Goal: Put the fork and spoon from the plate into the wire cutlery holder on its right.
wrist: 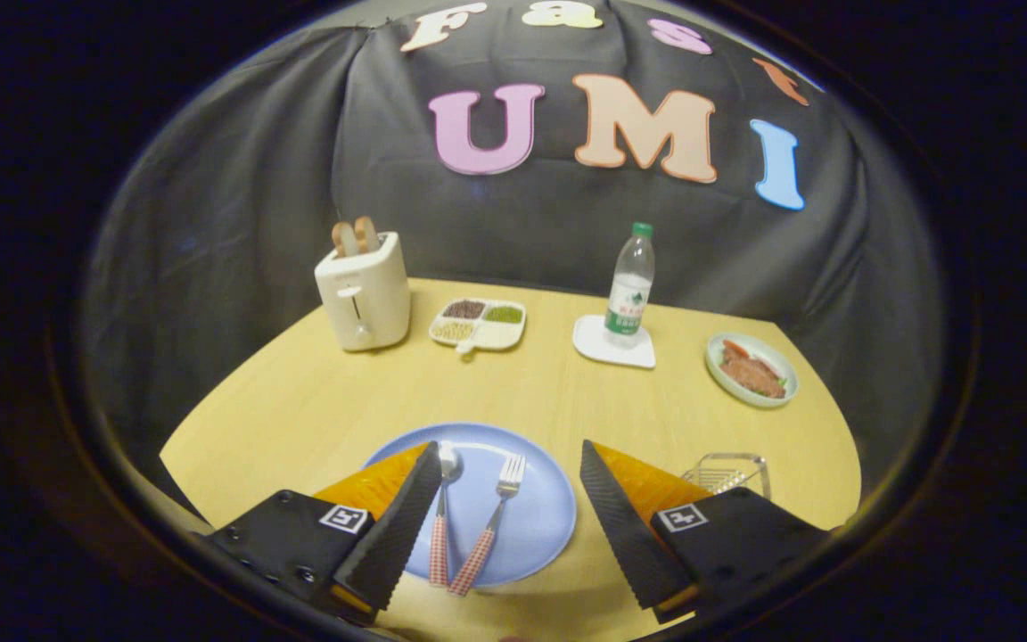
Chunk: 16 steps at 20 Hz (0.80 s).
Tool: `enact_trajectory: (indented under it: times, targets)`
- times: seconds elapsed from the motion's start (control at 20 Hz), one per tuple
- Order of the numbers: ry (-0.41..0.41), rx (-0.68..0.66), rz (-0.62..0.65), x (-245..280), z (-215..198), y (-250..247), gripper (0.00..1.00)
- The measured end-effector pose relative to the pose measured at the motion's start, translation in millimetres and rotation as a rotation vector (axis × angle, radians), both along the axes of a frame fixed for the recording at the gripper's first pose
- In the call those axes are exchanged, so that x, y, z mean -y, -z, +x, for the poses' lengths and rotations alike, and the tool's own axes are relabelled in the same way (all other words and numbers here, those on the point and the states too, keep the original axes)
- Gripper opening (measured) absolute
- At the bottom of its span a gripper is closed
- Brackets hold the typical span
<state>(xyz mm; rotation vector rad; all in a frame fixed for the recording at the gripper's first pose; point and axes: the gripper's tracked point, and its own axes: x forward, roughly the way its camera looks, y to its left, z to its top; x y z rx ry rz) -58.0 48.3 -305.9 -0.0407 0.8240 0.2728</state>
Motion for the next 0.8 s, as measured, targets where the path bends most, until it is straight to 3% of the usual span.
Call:
enact_trajectory:
  times: [0.5,0.8]
  targets:
    - [-0.074,-0.202,-0.092,-3.0,-36.3,71.9,1.0]
    - [-0.103,-0.273,-0.126,-3.7,-49.7,87.4,0.74]
